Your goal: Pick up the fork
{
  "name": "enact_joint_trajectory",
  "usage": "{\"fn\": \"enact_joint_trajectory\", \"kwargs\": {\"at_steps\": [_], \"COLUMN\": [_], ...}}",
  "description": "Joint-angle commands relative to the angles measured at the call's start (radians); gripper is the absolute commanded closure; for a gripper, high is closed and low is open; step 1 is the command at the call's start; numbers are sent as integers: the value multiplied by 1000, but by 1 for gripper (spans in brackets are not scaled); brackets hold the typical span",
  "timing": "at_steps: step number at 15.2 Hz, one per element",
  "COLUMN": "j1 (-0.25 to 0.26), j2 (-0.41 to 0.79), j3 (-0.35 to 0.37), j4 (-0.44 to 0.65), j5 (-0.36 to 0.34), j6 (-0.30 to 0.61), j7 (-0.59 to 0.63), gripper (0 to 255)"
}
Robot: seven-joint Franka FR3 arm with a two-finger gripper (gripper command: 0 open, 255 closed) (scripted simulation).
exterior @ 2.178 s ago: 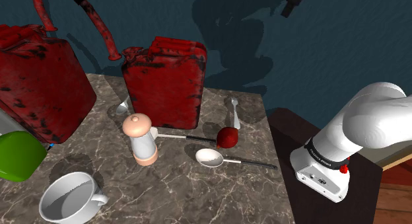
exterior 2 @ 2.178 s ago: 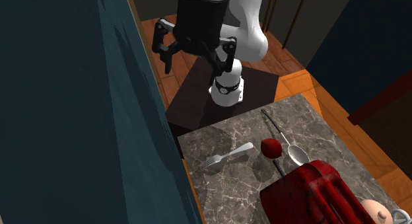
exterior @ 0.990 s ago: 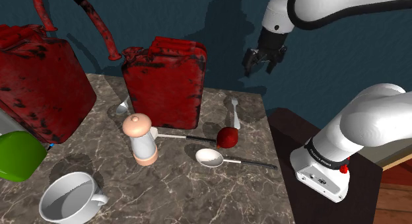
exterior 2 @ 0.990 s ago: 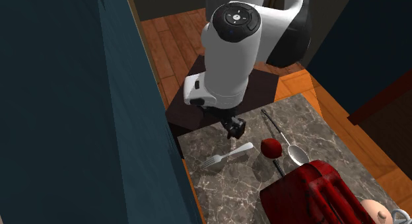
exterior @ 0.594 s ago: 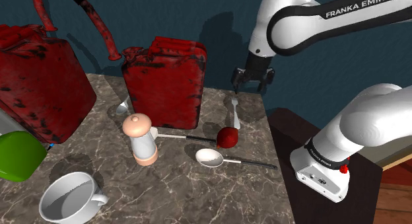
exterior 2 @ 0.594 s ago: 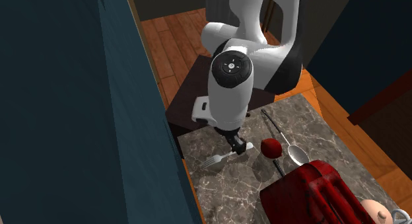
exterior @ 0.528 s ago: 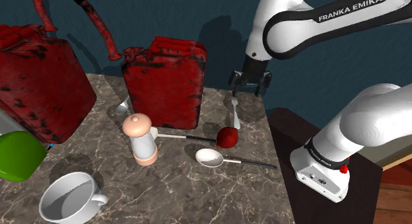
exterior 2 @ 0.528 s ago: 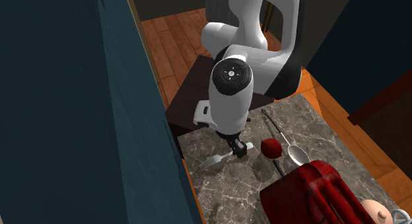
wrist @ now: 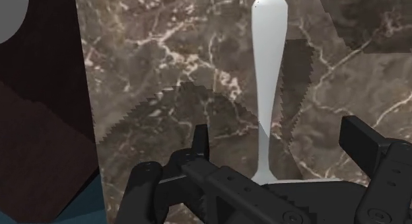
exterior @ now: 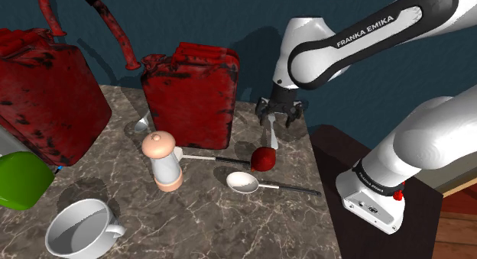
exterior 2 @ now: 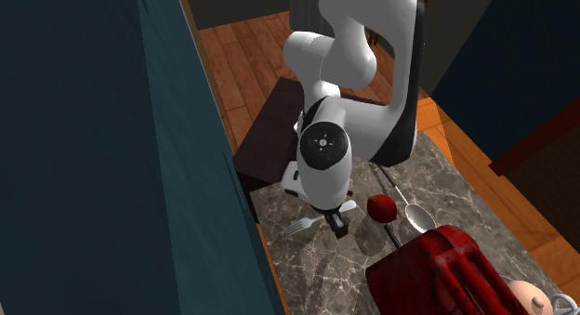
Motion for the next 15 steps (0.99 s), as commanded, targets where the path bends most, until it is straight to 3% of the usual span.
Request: {"fn": "enact_joint_trajectory", "kwargs": {"at_steps": [1,4,5,15], "j1": [0,-1,-2,-1], "j2": [30,55,56,39], "j3": [6,11,11,8], "j4": [-10,-16,-13,-12], "j5": [4,5,4,4], "j6": [41,71,70,52], "j7": [-2,-3,-2,-2], "gripper": [0,0,255,255]}}
